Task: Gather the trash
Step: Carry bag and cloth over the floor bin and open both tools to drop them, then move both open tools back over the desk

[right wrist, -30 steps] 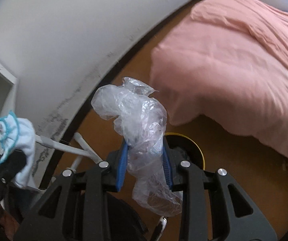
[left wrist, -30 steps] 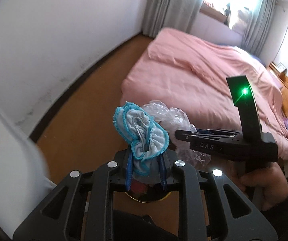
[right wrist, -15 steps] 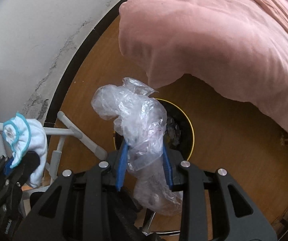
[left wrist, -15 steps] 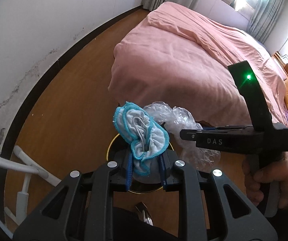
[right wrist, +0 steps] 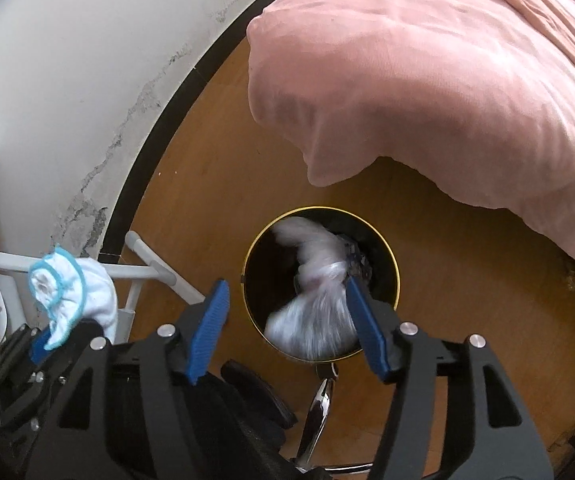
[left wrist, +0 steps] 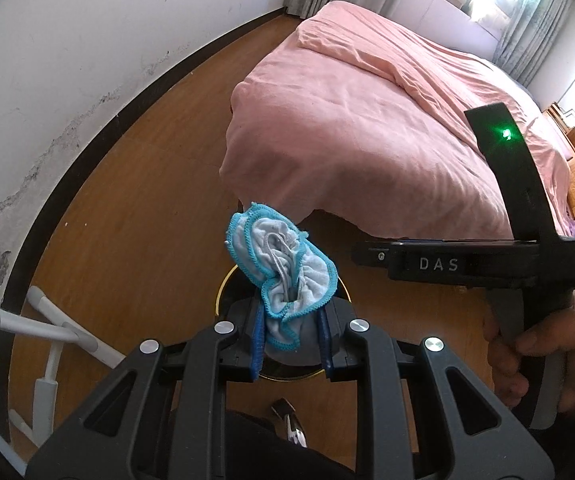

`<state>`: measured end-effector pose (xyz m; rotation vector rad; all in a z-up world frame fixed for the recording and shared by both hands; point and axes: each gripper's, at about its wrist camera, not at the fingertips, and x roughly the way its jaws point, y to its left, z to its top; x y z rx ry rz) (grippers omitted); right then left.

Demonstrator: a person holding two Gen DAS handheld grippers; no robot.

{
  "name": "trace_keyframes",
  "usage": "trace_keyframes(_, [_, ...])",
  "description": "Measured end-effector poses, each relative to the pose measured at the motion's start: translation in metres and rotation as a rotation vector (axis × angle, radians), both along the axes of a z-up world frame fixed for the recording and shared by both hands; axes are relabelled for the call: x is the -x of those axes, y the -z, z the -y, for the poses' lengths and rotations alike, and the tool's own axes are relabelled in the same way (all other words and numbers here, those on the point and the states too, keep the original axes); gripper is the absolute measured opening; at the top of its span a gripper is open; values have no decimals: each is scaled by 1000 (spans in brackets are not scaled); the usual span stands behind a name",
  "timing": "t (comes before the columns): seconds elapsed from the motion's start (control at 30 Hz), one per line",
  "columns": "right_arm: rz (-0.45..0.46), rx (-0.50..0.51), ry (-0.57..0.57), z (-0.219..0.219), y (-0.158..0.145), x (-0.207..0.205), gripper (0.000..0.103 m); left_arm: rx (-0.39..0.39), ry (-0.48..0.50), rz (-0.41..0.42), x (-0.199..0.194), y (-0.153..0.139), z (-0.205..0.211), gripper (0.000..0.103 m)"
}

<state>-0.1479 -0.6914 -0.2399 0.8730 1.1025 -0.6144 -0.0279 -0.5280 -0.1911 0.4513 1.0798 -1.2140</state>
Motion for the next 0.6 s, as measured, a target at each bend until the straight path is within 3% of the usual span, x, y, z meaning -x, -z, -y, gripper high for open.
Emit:
trace_keyframes(0.33, [68, 25, 104, 12, -17, 16, 64, -27, 51, -33, 12, 11, 7, 22])
trace_keyframes(0.47, [99, 38, 135, 17, -23, 23, 68, -20, 64, -32, 16, 7, 12, 53])
trace_keyframes(0.6, [114, 41, 142, 18, -26, 26, 68, -13, 80, -7, 21, 2, 12, 56])
